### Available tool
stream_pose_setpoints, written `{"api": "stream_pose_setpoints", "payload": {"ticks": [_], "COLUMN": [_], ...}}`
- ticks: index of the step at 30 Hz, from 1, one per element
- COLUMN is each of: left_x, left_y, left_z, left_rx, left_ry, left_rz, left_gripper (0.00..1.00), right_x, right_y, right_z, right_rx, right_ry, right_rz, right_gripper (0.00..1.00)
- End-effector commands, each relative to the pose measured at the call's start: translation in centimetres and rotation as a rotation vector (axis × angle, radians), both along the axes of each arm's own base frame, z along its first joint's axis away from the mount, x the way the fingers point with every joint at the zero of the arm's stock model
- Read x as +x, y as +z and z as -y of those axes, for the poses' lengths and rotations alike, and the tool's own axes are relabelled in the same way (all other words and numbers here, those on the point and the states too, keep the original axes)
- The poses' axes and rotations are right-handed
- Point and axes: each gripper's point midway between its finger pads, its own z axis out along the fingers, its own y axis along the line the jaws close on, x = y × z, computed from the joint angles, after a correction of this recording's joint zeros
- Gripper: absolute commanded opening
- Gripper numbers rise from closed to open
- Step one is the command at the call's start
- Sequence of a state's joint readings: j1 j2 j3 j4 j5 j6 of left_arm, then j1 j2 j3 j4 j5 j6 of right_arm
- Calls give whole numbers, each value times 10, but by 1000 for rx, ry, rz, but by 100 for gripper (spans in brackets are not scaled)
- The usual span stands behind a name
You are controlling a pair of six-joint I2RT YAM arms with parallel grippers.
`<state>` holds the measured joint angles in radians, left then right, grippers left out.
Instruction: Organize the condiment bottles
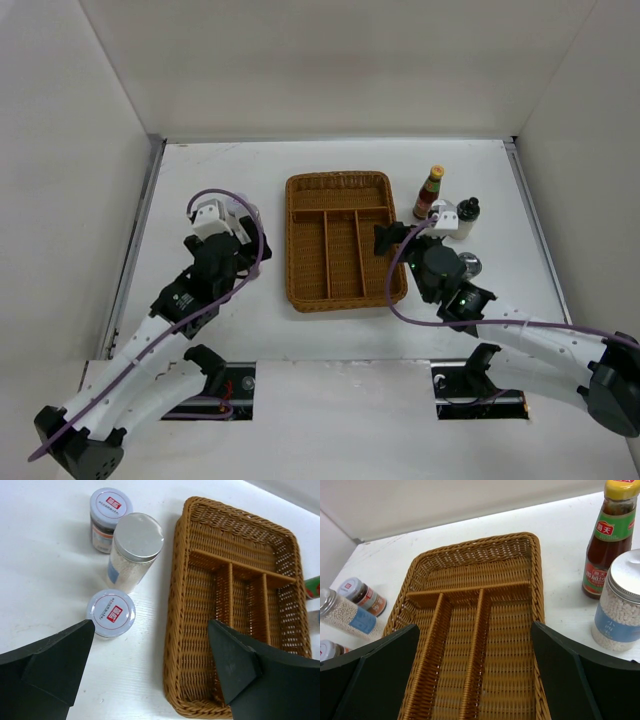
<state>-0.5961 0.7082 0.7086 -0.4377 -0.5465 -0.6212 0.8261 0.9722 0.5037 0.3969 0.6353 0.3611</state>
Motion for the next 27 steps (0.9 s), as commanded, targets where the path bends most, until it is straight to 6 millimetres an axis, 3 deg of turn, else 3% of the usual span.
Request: {"api": "stream_pose_setpoints", "payload": {"ticks": [1, 10, 11, 12, 13, 14, 15, 16, 17, 20, 22, 24, 27], "left_x": [9, 41, 45, 48, 51, 54, 56, 58, 61, 72, 79, 85, 90], "left_y": [18, 53, 54, 54, 53, 52, 51, 49, 47, 35, 25, 16, 7], "left_z": [-6, -7, -5, -2, 1, 3, 3, 1, 1, 5, 3, -2, -13], "left_rx": [-10, 33, 27, 20, 19, 20, 24, 34, 48, 93, 122, 165, 209], "left_ry": [35, 56, 52, 43, 37, 35, 42, 51, 56, 56, 80, 112, 180], "left_rz": [48, 192, 193, 191, 191, 194, 193, 186, 174, 134, 106, 82, 71], "left_gripper": [100, 100, 100, 100, 94, 72, 52, 46, 48, 68, 76, 80, 82], "right_x": [3, 4, 2, 0, -1, -3, -3, -3, -3, -1, 2, 4, 5], "right_y": [19, 18, 20, 23, 25, 25, 25, 25, 26, 21, 18, 15, 14], "right_z": [1, -2, -4, -5, -5, -5, -5, -5, -5, -9, -12, -15, -19], "right_rx": [47, 52, 59, 69, 78, 80, 77, 76, 81, 74, 61, 46, 40], "right_ry": [-6, 11, 26, 39, 43, 52, 57, 59, 59, 62, 65, 68, 73], "right_rz": [56, 59, 66, 76, 79, 77, 78, 75, 78, 72, 61, 53, 47], "right_gripper": [100, 100, 86, 58, 37, 28, 26, 28, 32, 65, 80, 88, 90]}}
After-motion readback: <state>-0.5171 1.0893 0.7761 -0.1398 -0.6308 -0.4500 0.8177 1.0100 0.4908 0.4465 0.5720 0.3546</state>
